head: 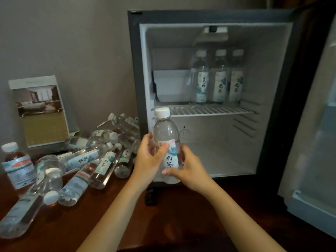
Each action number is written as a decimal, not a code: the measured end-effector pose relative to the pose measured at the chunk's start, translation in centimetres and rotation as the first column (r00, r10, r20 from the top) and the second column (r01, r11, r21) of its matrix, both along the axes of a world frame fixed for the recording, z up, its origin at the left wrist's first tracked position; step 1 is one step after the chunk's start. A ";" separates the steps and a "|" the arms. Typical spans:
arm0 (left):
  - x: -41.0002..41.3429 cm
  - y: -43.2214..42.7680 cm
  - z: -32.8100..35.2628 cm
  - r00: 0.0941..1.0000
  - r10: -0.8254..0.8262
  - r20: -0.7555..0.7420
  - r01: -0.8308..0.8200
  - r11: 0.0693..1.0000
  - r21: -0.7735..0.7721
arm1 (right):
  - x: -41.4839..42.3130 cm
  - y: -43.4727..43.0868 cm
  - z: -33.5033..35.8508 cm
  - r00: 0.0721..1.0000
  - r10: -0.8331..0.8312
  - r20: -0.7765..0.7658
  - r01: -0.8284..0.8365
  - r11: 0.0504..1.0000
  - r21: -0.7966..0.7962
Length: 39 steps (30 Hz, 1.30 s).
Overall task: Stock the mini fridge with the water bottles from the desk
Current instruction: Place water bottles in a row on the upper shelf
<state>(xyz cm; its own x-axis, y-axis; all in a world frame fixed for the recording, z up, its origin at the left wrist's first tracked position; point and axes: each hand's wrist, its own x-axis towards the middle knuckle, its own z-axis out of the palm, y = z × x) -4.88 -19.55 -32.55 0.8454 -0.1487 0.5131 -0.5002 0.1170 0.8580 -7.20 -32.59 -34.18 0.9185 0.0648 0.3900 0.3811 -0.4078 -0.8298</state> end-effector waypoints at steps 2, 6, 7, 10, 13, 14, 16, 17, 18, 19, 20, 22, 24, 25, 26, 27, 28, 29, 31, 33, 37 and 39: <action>0.2 -1.5 2.2 0.994 -0.061 0.088 0.061 0.998 0.005 | 0.2 -1.4 2.1 0.996 -0.037 0.087 0.037 0.999 0.002; 2.0 -4.0 7.1 0.961 -0.137 0.239 0.126 0.990 0.062 | 2.2 -3.7 6.8 0.959 -0.116 0.258 0.117 0.993 0.011; 2.6 -4.5 8.2 0.954 -0.139 0.264 0.122 0.989 0.083 | 2.9 -4.1 7.9 0.944 -0.137 0.299 0.138 0.990 0.017; 4.8 -6.2 10.8 0.944 -0.122 0.306 0.094 0.990 0.106 | 5.3 -5.3 10.6 0.920 -0.175 0.352 0.184 0.983 0.006; 7.3 -7.5 12.2 0.947 -0.096 0.307 0.056 0.989 0.138 | 7.8 -5.9 12.2 0.926 -0.181 0.332 0.190 0.982 0.006; 7.9 -7.8 12.3 0.952 -0.078 0.297 0.032 0.987 0.156 | 8.6 -6.0 12.4 0.932 -0.179 0.315 0.185 0.983 0.010; 9.1 -8.2 12.2 0.960 -0.045 0.277 -0.004 0.985 0.174 | 9.5 -6.1 12.5 0.946 -0.180 0.271 0.188 0.982 -0.004; 9.7 -8.3 12.1 0.964 -0.038 0.263 -0.007 0.986 0.169 | 9.8 -6.2 12.4 0.945 -0.187 0.267 0.200 0.979 -0.024; 10.1 -8.4 12.0 0.969 -0.035 0.244 -0.004 0.988 0.157 | 10.1 -6.2 12.3 0.940 -0.200 0.277 0.219 0.975 -0.039; 10.5 -8.5 12.0 0.975 -0.028 0.222 -0.003 0.990 0.142 | 10.4 -6.3 12.2 0.932 -0.214 0.292 0.236 0.971 -0.042; 10.9 -8.6 12.1 0.979 -0.015 0.204 -0.012 0.991 0.133 | 10.7 -6.3 12.1 0.923 -0.233 0.306 0.257 0.965 -0.042; 11.6 -8.9 12.1 0.983 0.032 0.178 -0.059 0.988 0.145 | 11.1 -6.3 11.8 0.895 -0.294 0.335 0.327 0.944 -0.046; 12.0 -9.2 11.9 0.985 0.083 0.154 -0.109 0.980 0.168 | 11.6 -6.3 11.5 0.869 -0.361 0.339 0.399 0.916 -0.046; 12.3 -9.3 11.6 0.985 0.104 0.139 -0.128 0.976 0.177 | 11.8 -6.3 11.3 0.860 -0.384 0.337 0.421 0.906 -0.042; 12.5 -9.3 11.4 0.984 0.119 0.131 -0.143 0.972 0.189 | 12.1 -6.5 11.1 0.847 -0.407 0.342 0.445 0.895 -0.039; 12.8 -9.3 11.1 0.984 0.127 0.124 -0.151 0.966 0.210 | 12.3 -6.6 10.8 0.836 -0.427 0.343 0.471 0.880 -0.053; 13.2 -9.4 10.8 0.985 0.128 0.115 -0.152 0.960 0.236 | 12.5 -6.8 10.6 0.829 -0.447 0.335 0.494 0.867 -0.069; 13.4 -9.4 10.7 0.987 0.125 0.099 -0.147 0.954 0.260 | 12.7 -6.9 10.3 0.825 -0.461 0.326 0.510 0.857 -0.080; 13.8 -9.6 10.6 0.989 0.128 0.070 -0.143 0.948 0.286 | 12.7 -7.0 10.1 0.826 -0.472 0.307 0.517 0.852 -0.082; 14.1 -9.7 10.7 0.990 0.126 0.056 -0.137 0.943 0.302 | 12.8 -7.0 10.0 0.827 -0.479 0.294 0.522 0.848 -0.087; 14.6 -10.1 11.0 0.992 0.123 0.035 -0.127 0.934 0.333 | 12.9 -7.0 10.5 0.834 -0.480 0.271 0.520 0.849 -0.097; 14.8 -10.3 10.9 0.991 0.134 0.023 -0.134 0.928 0.348 | 13.1 -7.1 10.8 0.844 -0.467 0.266 0.509 0.852 -0.122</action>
<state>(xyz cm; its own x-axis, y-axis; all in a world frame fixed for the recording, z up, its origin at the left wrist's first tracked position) 9.87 -29.88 -21.66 0.8706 -0.2028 0.4483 -0.4891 -0.2572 0.8334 5.90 -39.68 -23.41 0.7418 -0.2805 0.6092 0.2545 -0.7226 -0.6427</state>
